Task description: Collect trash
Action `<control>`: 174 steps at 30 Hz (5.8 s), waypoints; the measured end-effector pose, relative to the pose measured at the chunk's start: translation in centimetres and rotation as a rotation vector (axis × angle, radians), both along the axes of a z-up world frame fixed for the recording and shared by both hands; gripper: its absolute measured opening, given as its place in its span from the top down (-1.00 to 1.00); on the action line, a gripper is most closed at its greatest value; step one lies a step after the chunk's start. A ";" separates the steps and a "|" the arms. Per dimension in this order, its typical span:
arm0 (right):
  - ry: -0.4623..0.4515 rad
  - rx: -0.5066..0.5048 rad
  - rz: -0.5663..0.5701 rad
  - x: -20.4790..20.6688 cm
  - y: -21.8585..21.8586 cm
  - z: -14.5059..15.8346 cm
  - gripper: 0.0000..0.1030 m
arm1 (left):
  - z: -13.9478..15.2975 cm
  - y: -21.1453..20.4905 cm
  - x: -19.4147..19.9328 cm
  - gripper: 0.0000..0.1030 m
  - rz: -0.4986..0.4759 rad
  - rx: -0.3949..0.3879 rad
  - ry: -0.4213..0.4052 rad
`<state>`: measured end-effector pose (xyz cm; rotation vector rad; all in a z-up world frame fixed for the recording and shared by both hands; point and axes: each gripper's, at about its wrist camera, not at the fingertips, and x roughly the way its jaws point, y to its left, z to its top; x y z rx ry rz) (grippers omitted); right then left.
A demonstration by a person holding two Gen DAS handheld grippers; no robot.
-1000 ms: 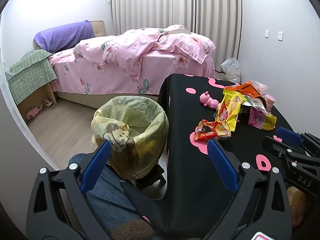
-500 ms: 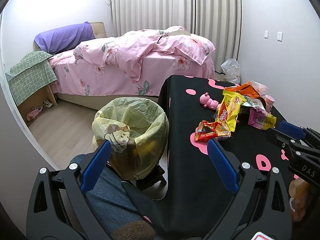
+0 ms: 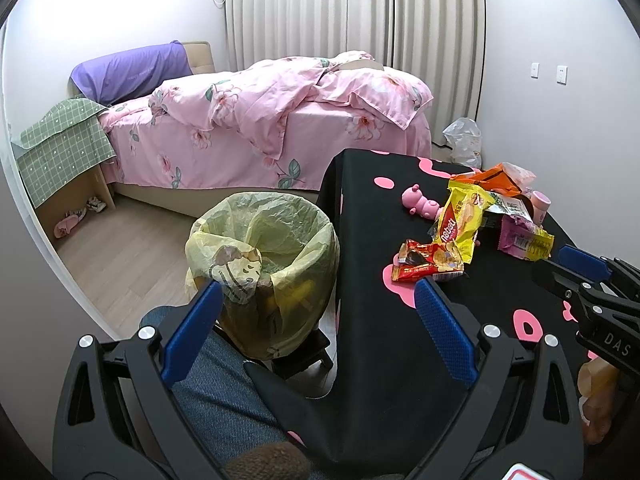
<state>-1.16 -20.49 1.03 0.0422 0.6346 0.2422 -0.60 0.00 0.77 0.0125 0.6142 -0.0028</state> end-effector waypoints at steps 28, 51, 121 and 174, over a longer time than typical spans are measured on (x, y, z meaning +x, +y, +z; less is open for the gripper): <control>0.002 -0.001 -0.002 0.1 0.0 0.0 -0.05 | 0.0 0.4 0.0 -0.79 0.003 -0.008 0.001; 0.004 -0.002 0.001 0.0 0.0 0.1 -0.05 | 0.1 0.4 0.1 -0.79 0.004 -0.011 0.003; 0.244 0.048 0.019 8.6 -13.8 -8.1 -0.05 | -5.8 -7.8 14.7 -0.50 -0.464 -0.251 0.275; 0.170 0.042 -0.075 10.5 -14.0 -8.7 0.93 | -3.1 -10.8 16.5 0.82 -0.500 -0.187 0.157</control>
